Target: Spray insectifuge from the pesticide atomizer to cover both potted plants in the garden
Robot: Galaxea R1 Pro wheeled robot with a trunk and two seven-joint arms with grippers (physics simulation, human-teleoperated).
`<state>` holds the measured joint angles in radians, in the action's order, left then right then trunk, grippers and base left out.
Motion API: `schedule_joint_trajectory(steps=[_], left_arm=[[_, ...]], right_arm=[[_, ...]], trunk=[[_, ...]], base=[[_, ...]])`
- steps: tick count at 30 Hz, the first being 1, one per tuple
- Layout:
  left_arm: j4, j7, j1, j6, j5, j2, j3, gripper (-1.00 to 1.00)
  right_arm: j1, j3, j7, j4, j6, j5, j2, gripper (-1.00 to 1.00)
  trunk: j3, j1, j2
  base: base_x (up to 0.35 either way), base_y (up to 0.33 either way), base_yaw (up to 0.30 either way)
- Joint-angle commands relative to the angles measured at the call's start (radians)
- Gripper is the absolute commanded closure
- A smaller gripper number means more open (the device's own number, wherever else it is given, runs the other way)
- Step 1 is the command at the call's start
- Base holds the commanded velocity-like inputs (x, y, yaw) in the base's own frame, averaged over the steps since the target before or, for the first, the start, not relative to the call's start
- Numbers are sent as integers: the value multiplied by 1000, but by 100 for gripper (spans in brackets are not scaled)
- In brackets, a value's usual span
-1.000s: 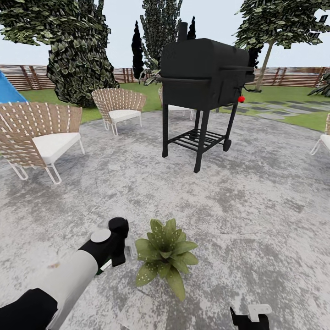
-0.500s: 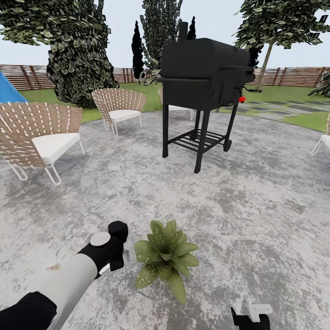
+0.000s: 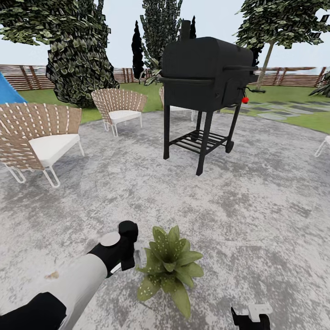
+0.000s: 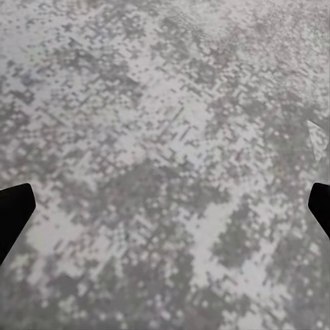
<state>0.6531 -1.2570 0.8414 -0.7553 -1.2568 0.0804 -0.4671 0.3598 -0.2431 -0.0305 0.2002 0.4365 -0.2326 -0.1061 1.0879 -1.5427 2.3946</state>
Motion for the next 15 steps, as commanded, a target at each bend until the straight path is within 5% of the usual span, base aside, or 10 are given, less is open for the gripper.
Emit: schedule_joint_trajectory(steps=[1,7,11,15], left_arm=[[1,-10,1,-8,-7,3,-4,100],[-11,-87,11,-1,-9,-10,-6,100],[-18,-99,5,2,-9,-49,-7,100],[-22,-97,2,0,-9,-53,-9,100]], right_arm=[[1,-8,-3,-1,4,-8,0,-100],[1,-8,-3,-1,4,-8,0,-100],[1,-8,-3,-1,4,-8,0,-100],[1,-8,-3,-1,4,-8,0,-100]], trunk=[[1,0,0],[1,0,0],[1,0,0],[1,0,0]], base=[[0,0,0],[0,0,0],[0,0,0],[0,0,0]])
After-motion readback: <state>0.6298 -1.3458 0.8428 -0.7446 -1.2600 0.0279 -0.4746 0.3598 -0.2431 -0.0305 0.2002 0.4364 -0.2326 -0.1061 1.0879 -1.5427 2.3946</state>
